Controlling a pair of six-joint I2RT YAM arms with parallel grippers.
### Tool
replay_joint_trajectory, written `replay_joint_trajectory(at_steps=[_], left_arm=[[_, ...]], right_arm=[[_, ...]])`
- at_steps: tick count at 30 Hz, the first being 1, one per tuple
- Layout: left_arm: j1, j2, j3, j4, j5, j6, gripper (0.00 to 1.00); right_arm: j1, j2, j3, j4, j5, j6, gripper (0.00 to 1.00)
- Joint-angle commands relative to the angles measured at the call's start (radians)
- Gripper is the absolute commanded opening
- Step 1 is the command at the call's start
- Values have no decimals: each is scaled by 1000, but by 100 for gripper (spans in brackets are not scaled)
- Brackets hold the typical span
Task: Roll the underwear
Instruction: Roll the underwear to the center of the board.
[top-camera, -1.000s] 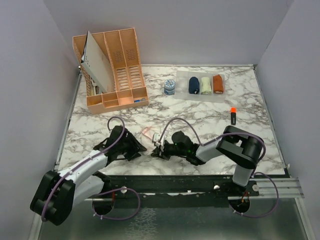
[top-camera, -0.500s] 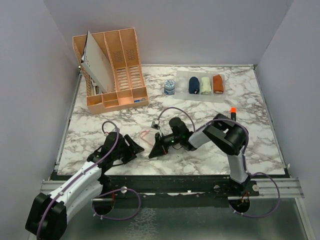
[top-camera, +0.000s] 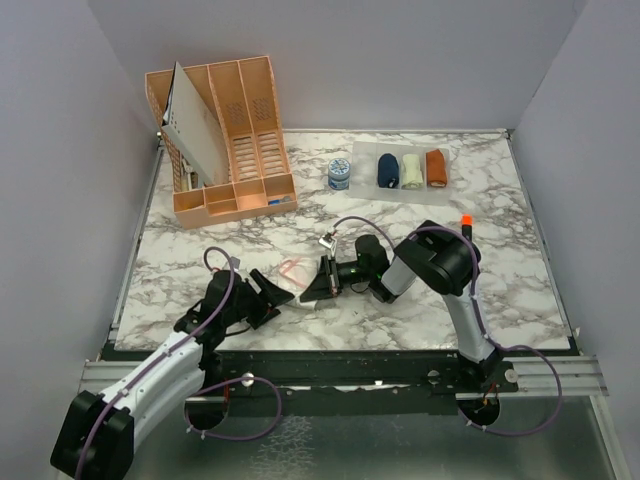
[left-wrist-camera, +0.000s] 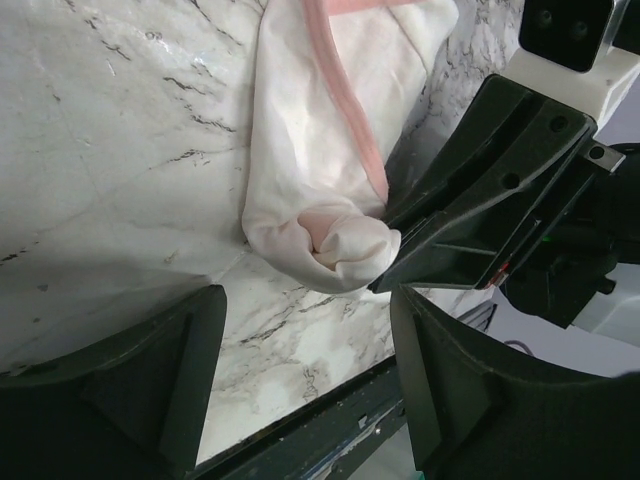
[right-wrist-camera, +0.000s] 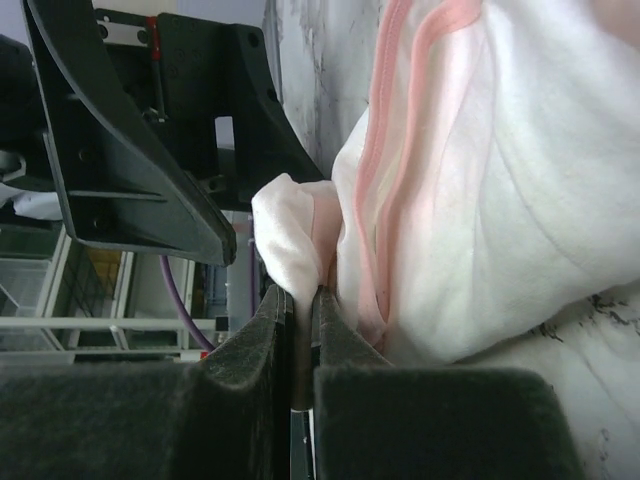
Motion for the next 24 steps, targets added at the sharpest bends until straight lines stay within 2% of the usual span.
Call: replay_joint_trajectory(at_steps=[1, 11, 19, 24], left_arm=[[-1, 69, -49, 24, -5, -20, 72], [-4, 107, -93, 152, -128, -116, 70], [-15, 248, -85, 243, -130, -115, 56], [-37, 331, -60, 278, -131, -98, 38]], right_arm=[[-5, 53, -33, -13, 47, 73, 4], [-6, 31, -16, -128, 38, -13, 7], [-6, 34, 3, -140, 32, -24, 9], [-6, 31, 11, -154, 29, -38, 13]])
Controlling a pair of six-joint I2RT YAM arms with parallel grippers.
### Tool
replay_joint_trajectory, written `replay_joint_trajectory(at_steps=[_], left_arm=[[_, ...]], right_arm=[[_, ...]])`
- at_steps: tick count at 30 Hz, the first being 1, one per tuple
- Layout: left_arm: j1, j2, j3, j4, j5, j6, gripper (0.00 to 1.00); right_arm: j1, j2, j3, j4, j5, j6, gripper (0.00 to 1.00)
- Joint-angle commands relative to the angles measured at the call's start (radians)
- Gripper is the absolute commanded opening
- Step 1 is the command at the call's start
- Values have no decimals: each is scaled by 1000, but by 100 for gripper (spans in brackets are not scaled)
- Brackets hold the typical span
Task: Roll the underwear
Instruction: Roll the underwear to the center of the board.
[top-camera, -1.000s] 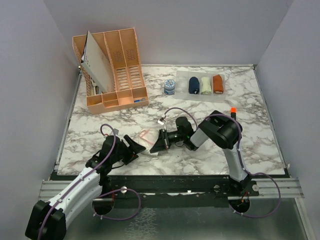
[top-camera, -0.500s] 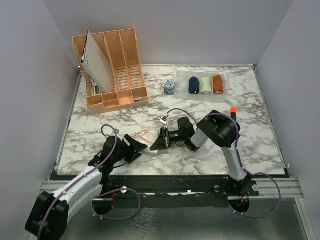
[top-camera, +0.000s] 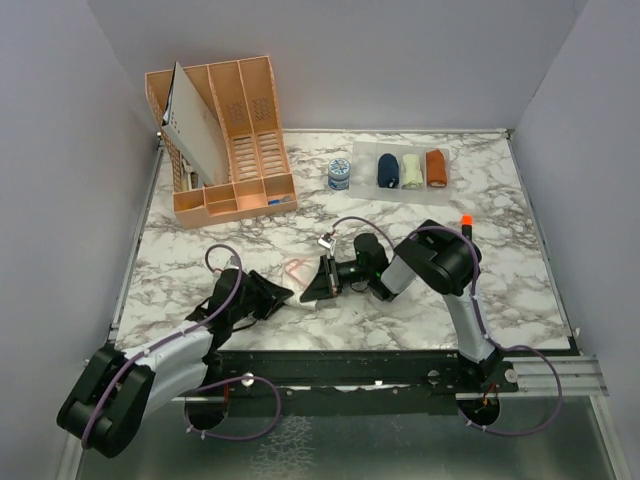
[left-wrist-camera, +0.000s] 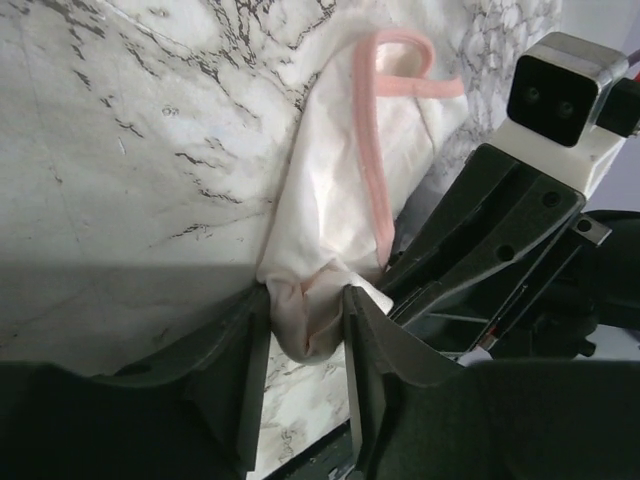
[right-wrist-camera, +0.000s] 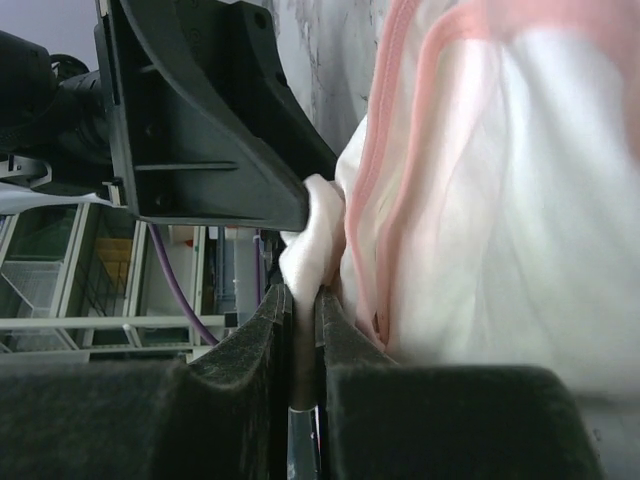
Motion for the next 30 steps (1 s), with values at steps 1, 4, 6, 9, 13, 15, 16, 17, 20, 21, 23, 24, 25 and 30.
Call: replay_joint_trajectory(at_steps=[1, 4, 6, 9, 13, 15, 16, 17, 20, 21, 23, 24, 25, 30], left_arm=[[-21, 84, -10, -54, -64, 38, 34], [-26, 114, -2, -43, -64, 44, 25], [-26, 123, 9, -52, -64, 57, 18], [-26, 121, 38, -117, -72, 87, 12], [-25, 102, 78, -195, -91, 118, 2], [-25, 98, 86, -206, -89, 117, 0], [-25, 96, 89, -207, -85, 114, 0], [-25, 96, 90, -206, -83, 111, 0], [-23, 103, 93, -200, -75, 107, 0], [-22, 107, 97, -201, -70, 109, 0], [-21, 116, 104, -202, -58, 114, 0], [-21, 120, 109, -205, -55, 118, 0], [-20, 122, 114, -207, -50, 124, 0], [-12, 122, 163, -246, -40, 182, 0]], right_arm=[[-2, 26, 3, -141, 20, -84, 14], [-2, 5, 11, -187, 16, -132, 22], [-2, -26, 17, -247, 21, -195, 28], [-2, -99, 24, -445, 80, -342, 38], [-3, -219, 20, -653, 215, -528, 52], [-3, -281, 5, -711, 276, -591, 54], [-2, -315, -3, -735, 310, -618, 55], [-4, -347, -13, -759, 344, -641, 56], [-3, -453, -35, -822, 455, -706, 73], [-4, -494, -52, -822, 490, -722, 73], [-2, -587, -98, -810, 561, -754, 78], [-3, -639, -121, -797, 602, -768, 97], [-3, -704, -153, -763, 639, -778, 99], [-5, -969, -359, -509, 963, -659, 100]])
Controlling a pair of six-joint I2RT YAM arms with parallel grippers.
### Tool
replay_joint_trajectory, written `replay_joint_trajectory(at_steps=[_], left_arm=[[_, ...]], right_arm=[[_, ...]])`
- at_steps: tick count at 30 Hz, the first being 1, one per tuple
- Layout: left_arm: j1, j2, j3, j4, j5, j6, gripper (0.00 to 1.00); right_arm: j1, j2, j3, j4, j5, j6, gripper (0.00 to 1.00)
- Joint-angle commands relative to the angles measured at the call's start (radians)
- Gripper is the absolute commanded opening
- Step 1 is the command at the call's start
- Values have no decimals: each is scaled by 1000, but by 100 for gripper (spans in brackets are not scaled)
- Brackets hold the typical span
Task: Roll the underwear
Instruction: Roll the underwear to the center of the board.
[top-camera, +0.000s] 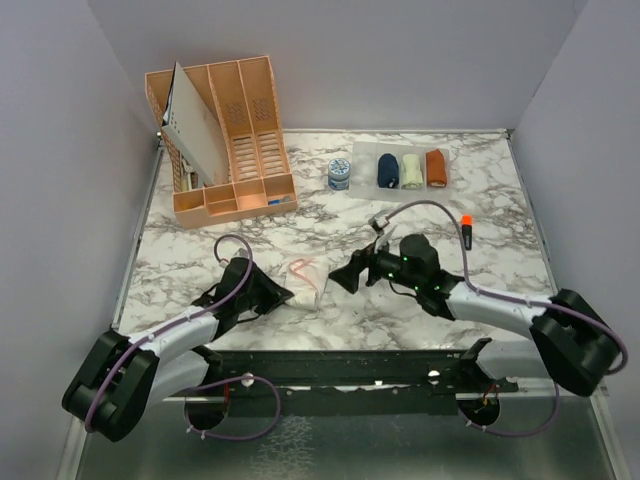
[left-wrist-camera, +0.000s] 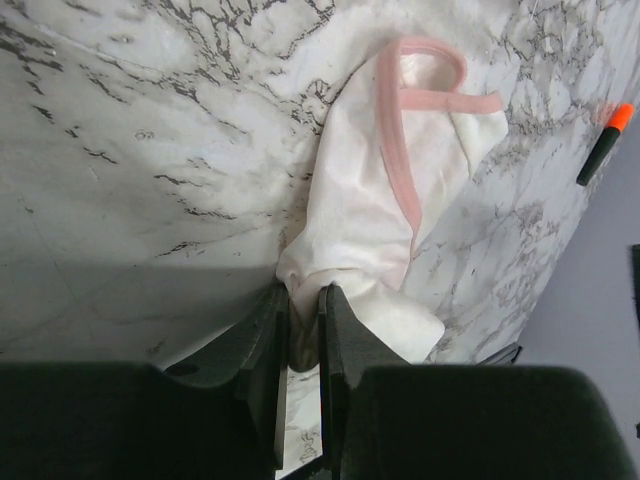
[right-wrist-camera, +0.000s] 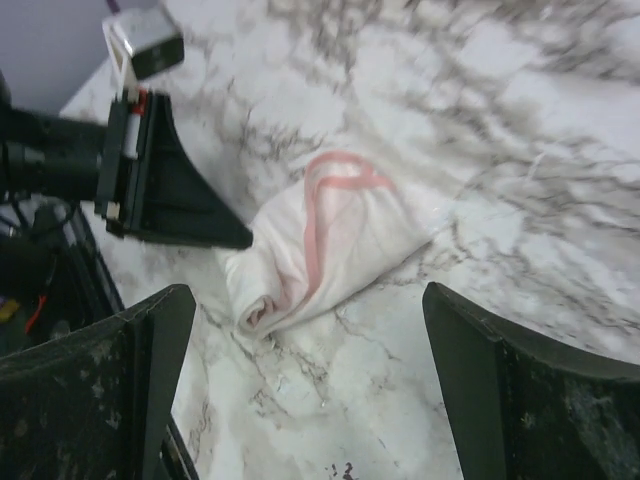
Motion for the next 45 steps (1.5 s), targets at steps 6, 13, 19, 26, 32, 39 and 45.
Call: replay_joint_trajectory(at_steps=[6, 13, 19, 26, 32, 39, 45], left_arm=[[19, 28, 62, -184, 1, 92, 0], [37, 127, 129, -227, 40, 146, 0], [49, 167, 145, -214, 68, 166, 0], [63, 191, 158, -214, 84, 190, 0], [70, 212, 162, -210, 98, 209, 0], [115, 198, 166, -232, 117, 238, 0], [199, 155, 153, -233, 176, 223, 50]], right_arm=[[-2, -69, -63, 190, 28, -242, 87], [271, 104, 48, 56, 152, -648, 80], [392, 229, 42, 154, 264, -823, 73], [422, 350, 81, 163, 313, -902, 62], [427, 395, 92, 183, 387, -918, 56], [427, 423, 136, 63, 420, -841, 5], [421, 416, 128, 108, 348, -531, 1]])
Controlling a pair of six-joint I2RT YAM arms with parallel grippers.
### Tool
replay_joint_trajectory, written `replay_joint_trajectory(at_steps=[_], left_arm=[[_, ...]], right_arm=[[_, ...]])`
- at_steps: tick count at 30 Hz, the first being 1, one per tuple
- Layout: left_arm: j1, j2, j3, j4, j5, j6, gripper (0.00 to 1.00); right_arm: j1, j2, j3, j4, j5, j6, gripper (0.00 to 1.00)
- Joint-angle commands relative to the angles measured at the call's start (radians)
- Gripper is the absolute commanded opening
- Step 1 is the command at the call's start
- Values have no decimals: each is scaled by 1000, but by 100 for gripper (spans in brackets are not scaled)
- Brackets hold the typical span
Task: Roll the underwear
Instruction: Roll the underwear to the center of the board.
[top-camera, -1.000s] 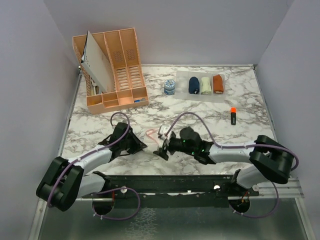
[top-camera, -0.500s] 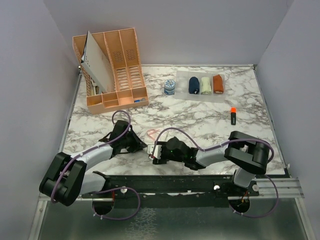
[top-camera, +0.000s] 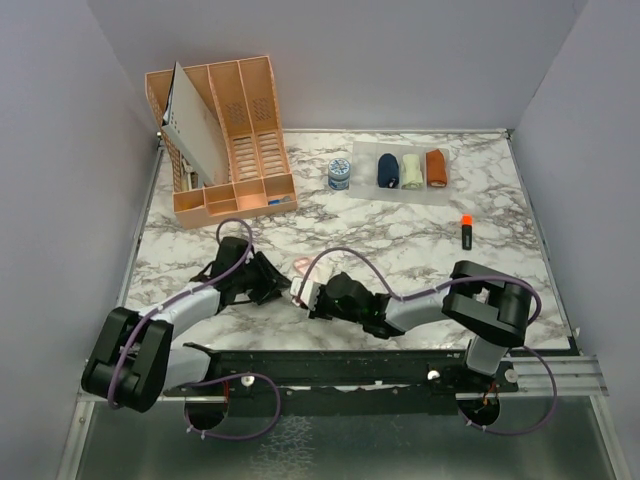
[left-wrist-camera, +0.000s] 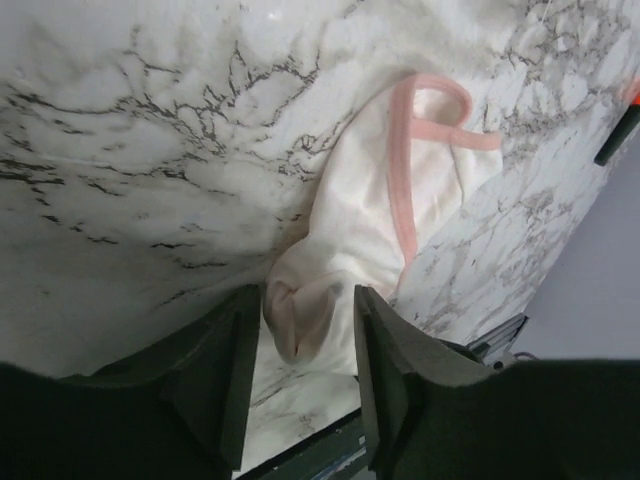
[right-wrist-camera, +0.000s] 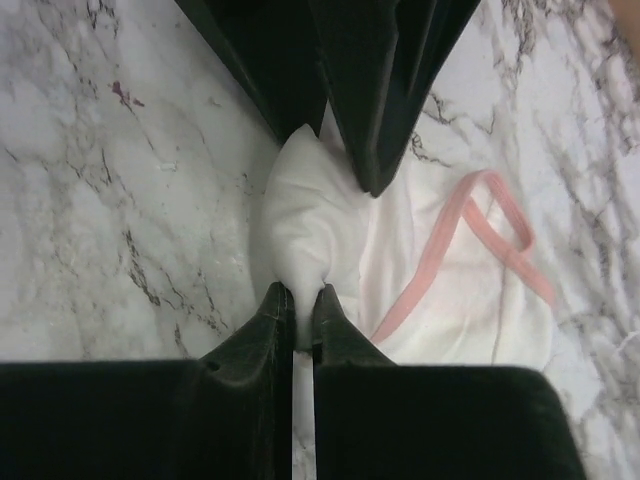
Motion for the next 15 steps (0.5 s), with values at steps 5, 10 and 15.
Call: replay_joint_trajectory(at_steps=[5, 10, 15], left_arm=[[68, -172, -31, -148, -50, 14, 65], [69, -369, -82, -148, -40, 7, 78], [66, -470, -145, -147, 19, -21, 80]], right_arm=[[-31, 22, -31, 102, -183, 622, 1], [-118, 83, -70, 269, -333, 968, 3], [-189, 153, -92, 355, -383, 1180, 3]])
